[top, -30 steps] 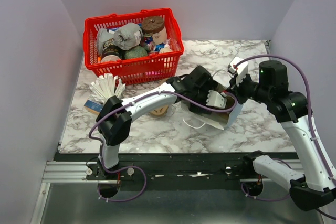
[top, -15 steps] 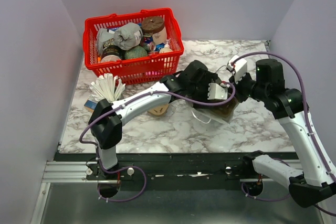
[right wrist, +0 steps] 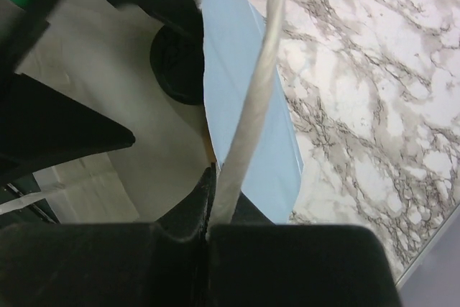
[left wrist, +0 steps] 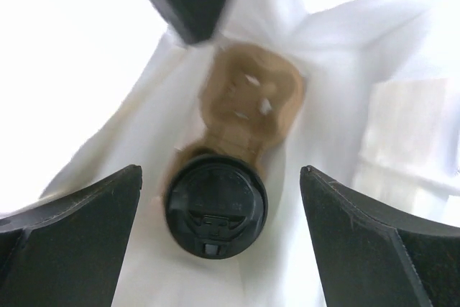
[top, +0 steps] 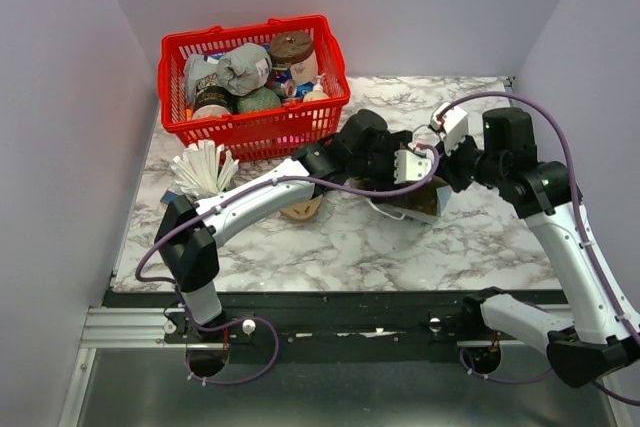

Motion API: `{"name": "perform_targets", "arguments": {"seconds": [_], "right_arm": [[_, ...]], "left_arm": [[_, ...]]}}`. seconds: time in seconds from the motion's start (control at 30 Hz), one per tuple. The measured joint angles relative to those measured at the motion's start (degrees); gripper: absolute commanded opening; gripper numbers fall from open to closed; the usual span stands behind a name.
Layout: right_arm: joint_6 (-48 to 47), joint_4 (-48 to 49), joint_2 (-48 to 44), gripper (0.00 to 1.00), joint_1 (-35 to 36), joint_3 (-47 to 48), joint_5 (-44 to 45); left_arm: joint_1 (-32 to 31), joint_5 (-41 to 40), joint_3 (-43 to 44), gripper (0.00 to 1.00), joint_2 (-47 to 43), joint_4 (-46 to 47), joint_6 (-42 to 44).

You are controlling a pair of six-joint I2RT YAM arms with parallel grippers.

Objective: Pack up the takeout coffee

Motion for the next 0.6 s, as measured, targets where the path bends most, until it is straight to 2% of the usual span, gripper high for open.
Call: {"name": "perform_targets", "arguments": {"seconds": [0.33,0.5,0.6], "right_arm": [[-1.6,-1.1,4.9,0.00,-2.7,4.2,1.2],[-2.6,-1.0,7.8,0.01,-4.5,6.2,2.2],[-2.9,-0.9,9.9,0.19,-6.1,7.5,2.6]], "left_arm": [[0.5,0.6,0.0,0.99,-4.8,6.8,-9.2],[1.0,-2.2,0.0,0.99,-6.0,9.2,-13.3],[2.6,-4.0,0.3,0.99,-7.3,9.9,-15.7]]}}
